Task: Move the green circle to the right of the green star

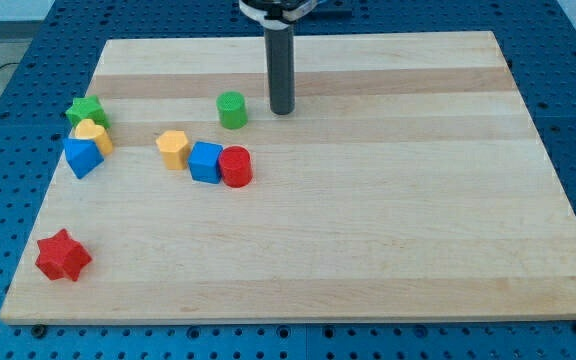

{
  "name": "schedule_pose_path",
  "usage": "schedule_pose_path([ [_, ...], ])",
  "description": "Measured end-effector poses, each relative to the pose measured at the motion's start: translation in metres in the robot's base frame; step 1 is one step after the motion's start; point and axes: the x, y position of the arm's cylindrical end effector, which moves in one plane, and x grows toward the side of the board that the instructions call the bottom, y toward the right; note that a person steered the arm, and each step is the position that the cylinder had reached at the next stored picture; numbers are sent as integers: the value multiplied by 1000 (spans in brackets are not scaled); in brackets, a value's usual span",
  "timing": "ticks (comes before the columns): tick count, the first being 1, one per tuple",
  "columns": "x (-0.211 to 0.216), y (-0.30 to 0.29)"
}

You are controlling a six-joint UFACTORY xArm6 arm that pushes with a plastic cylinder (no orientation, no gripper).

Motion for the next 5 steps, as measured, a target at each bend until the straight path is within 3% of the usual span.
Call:
schedule_pose_path([
  [2, -7, -101],
  [3, -7, -122],
  [5, 28, -65],
])
